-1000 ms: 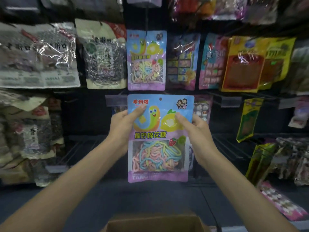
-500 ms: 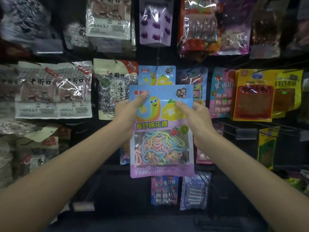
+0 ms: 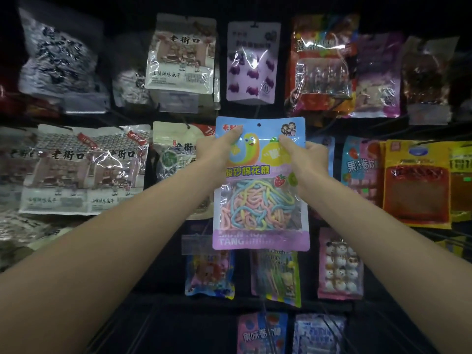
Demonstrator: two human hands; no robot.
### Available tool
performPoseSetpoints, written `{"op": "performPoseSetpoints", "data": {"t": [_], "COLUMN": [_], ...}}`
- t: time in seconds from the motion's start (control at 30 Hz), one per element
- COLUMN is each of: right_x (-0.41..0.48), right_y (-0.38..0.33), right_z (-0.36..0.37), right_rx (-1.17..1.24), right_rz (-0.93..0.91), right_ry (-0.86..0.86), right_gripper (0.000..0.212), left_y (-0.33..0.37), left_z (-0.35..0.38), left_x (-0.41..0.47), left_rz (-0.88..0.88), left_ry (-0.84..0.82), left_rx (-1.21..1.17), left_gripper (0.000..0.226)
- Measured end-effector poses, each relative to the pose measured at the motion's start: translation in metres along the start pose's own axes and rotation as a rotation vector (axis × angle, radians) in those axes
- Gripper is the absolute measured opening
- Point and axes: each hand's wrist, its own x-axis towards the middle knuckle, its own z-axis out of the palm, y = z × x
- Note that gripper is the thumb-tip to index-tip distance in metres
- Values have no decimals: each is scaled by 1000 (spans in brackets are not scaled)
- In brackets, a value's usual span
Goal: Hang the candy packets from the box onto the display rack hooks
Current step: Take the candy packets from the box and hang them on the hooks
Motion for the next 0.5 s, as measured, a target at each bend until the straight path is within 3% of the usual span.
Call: {"op": "performPoseSetpoints", "data": {"t": [0.1, 0.43, 0.5], "right_x": [17, 47, 47], "right_y": [0, 5, 5], "right_z": [6, 17, 17], "right_rx": [16, -14, -18], "right_rz": [21, 55, 63], "right_ry": [12, 38, 48], "right_gripper": [23, 28, 29], "left_y": [5, -1, -5], "left_z": [7, 12, 12], "left_x": [20, 50, 57], "left_rz": [13, -12, -19], "left_ry": [-3, 34, 57], "left_rx": [16, 41, 51], "left_gripper": [110, 101, 115]}}
